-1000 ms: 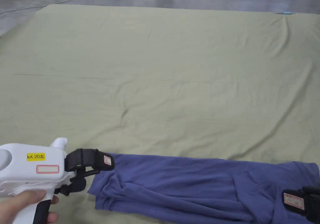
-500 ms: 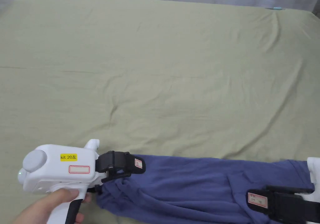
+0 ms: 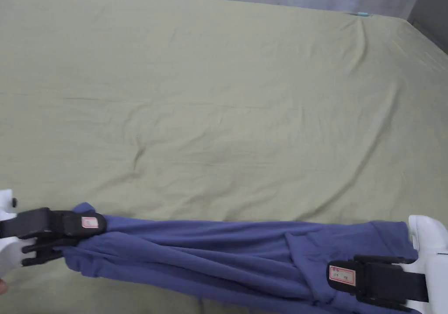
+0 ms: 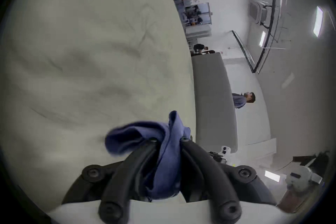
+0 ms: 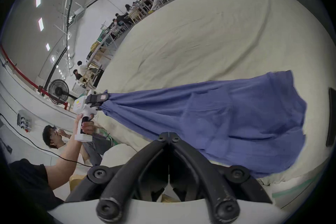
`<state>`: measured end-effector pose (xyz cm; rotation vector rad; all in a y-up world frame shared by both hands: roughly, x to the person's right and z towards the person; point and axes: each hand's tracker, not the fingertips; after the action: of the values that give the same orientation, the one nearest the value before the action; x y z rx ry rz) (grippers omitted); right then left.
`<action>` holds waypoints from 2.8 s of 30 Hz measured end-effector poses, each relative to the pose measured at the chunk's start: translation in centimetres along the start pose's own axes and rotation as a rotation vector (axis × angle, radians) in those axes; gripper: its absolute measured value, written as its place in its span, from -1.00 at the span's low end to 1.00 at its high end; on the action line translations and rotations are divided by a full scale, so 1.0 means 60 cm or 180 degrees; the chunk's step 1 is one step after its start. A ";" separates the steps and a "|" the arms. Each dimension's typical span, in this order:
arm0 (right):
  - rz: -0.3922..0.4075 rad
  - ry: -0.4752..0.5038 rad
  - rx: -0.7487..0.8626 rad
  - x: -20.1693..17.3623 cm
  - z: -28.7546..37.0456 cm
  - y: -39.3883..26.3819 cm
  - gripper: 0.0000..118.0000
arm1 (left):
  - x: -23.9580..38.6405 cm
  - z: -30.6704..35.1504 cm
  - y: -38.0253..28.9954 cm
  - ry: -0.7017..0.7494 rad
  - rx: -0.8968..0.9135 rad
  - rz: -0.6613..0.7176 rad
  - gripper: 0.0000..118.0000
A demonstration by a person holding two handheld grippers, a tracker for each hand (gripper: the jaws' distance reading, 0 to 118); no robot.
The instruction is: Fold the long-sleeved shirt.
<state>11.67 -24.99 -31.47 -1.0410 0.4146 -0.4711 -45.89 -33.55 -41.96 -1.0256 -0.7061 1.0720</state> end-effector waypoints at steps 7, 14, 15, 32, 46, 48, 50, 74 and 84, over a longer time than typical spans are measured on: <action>-0.0009 0.0008 0.0049 -0.023 -0.010 0.011 -1.00 | 0.002 0.127 0.058 0.0207 0.0386 0.0007 -0.94; 0.0105 -0.0032 0.0032 -0.046 -0.023 0.017 -1.00 | 0.011 0.213 0.087 0.1021 0.0526 -0.0126 -0.94; 0.0118 -0.0081 0.0025 -0.049 -0.024 0.018 -1.00 | 0.014 0.214 0.087 0.1193 0.0518 -0.0153 -0.94; 0.0144 -0.0518 0.0004 -0.034 0.000 0.007 -1.00 | 0.340 -0.224 -0.082 0.1949 -0.0738 -0.2585 -0.94; -0.0111 -0.0672 0.0056 0.037 0.038 -0.005 -1.00 | 0.255 -0.557 -0.224 0.2279 -0.1371 -0.2407 -0.94; -0.0142 -0.0667 0.0053 0.044 0.035 -0.006 -1.00 | 0.243 -0.564 -0.233 0.2318 -0.1353 -0.2403 -0.93; -0.0156 -0.0668 0.0043 0.046 0.031 -0.007 -1.00 | 0.240 -0.561 -0.233 0.2305 -0.1220 -0.2330 -0.86; -0.0289 -0.0473 0.0167 0.056 0.030 -0.021 -1.00 | 0.239 -0.427 -0.213 0.2367 -0.0943 -0.2191 -1.00; -0.0334 -0.0593 0.0231 0.059 0.041 -0.016 -1.00 | 0.257 -0.542 -0.316 0.2428 -0.1192 -0.2761 -1.00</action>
<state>15.77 -25.62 -29.86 -1.0296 0.1767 -0.4746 -5.56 -31.95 -37.05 -1.1600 -0.6136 -0.2250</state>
